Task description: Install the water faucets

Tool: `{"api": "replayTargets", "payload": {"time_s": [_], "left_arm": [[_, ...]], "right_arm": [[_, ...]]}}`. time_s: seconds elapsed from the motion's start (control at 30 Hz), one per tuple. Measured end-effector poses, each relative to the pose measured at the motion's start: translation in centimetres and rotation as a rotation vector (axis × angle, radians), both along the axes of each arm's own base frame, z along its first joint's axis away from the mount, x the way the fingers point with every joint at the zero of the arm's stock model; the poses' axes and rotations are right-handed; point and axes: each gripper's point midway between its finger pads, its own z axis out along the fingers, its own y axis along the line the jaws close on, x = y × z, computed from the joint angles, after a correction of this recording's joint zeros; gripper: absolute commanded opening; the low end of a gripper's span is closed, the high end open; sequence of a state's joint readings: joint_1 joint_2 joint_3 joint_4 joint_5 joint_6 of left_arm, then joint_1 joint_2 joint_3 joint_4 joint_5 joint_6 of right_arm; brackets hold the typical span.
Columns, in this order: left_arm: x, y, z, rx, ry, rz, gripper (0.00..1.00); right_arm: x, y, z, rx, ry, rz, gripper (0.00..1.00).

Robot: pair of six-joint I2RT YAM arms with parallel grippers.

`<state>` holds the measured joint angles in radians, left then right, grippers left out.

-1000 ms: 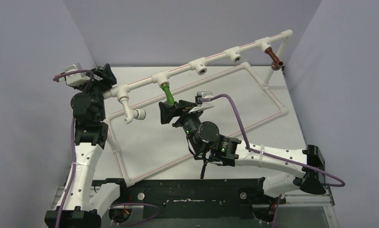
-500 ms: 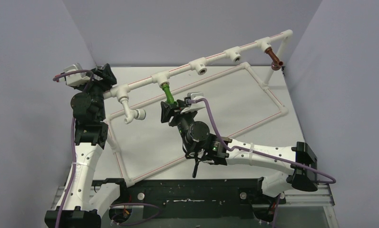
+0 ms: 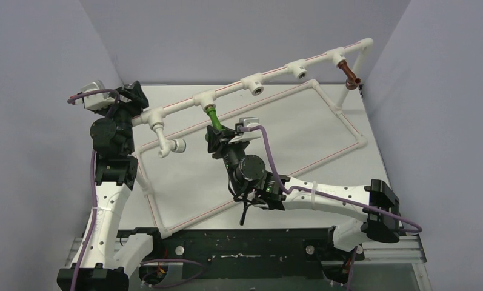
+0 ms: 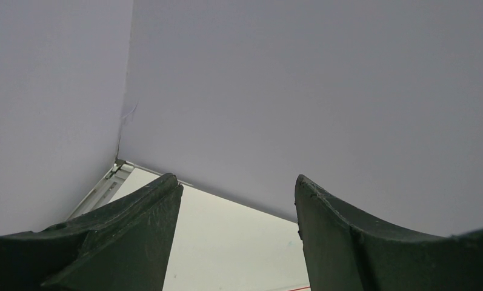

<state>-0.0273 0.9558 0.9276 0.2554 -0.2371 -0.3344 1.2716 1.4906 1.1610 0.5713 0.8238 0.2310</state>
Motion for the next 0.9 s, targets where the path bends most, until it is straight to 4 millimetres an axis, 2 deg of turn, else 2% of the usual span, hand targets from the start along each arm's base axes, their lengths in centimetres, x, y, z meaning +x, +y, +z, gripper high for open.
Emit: {"api": "replayTargets", "payload": {"time_s": [0.33, 0.9], "left_arm": [[0.06, 0.02, 0.0, 0.0, -0.001, 0.0, 0.66], [-0.02, 0.07, 0.04, -0.002, -0.004, 0.001, 0.66]], "right_arm": [[0.09, 0.36, 0.05, 0.196, 0.07, 0.019, 0.0], [-0.33, 0.85, 0.74, 0.814, 0.27, 0.143, 0.0]]}}
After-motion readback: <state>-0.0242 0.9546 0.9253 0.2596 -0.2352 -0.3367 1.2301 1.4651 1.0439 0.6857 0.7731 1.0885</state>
